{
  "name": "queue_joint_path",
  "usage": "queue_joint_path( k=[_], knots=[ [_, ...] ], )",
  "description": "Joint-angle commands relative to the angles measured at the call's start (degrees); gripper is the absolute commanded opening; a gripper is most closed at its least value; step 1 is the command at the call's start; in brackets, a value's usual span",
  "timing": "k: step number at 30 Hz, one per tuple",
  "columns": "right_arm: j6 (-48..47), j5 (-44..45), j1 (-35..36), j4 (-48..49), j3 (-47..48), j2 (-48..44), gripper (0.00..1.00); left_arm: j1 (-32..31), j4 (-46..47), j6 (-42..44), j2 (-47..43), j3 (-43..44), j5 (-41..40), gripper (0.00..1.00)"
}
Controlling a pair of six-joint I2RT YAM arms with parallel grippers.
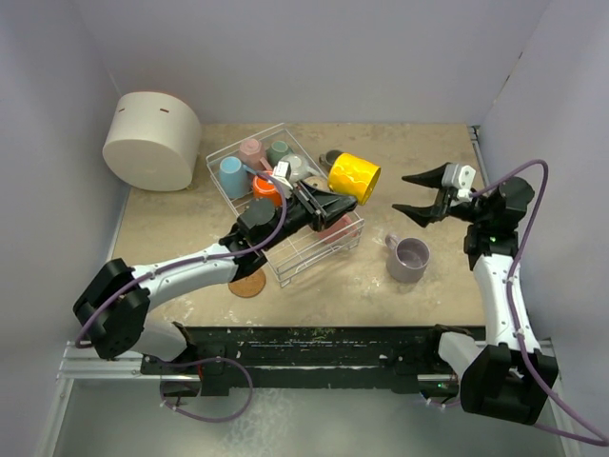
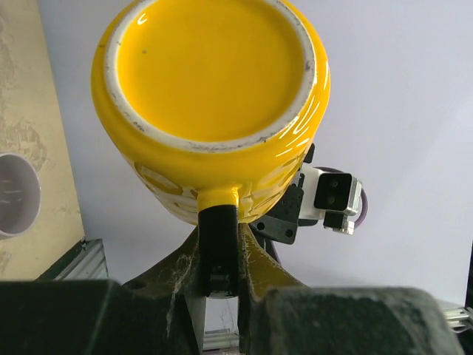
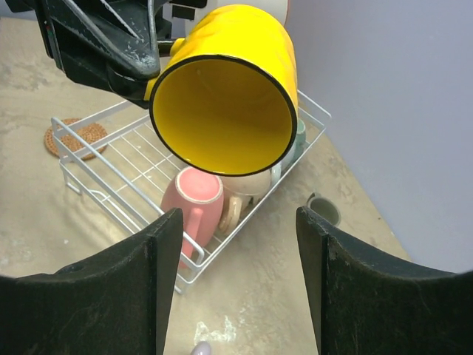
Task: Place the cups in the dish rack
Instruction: Turn the cup upside down in the dish rack.
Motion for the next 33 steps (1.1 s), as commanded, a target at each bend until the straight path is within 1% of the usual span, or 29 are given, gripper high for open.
queue_joint_path(
  k=[1, 10, 21, 28, 33],
  knots=[
    [-9.33, -0.55, 0.06, -10.04, 3.18, -0.66, 0.65, 1.06, 8.16, 3.06, -3.7, 0.74, 1.37, 0.0],
    [-9.45, 0.25, 0.07, -10.03, 3.08, -0.56, 0.65, 4.32, 5.37, 4.39, -6.01, -1.42, 1.71, 0.0],
    [-9.6, 1.0, 0.06, -10.13, 2.93, -0.31, 0.66, 8.93, -0.47, 6.34, -10.32, -5.45, 1.44, 0.0],
    [-9.79, 1.15, 0.11, -10.07, 2.82, -0.07, 0.66, 10.99, -3.6, 9.71, -12.93, -7.38, 1.44, 0.0],
    [-9.96, 1.24, 0.06, -10.11, 2.73, -0.02, 0.66, 12.17, -7.94, 12.3, -15.06, -8.01, 1.04, 0.0]
  ],
)
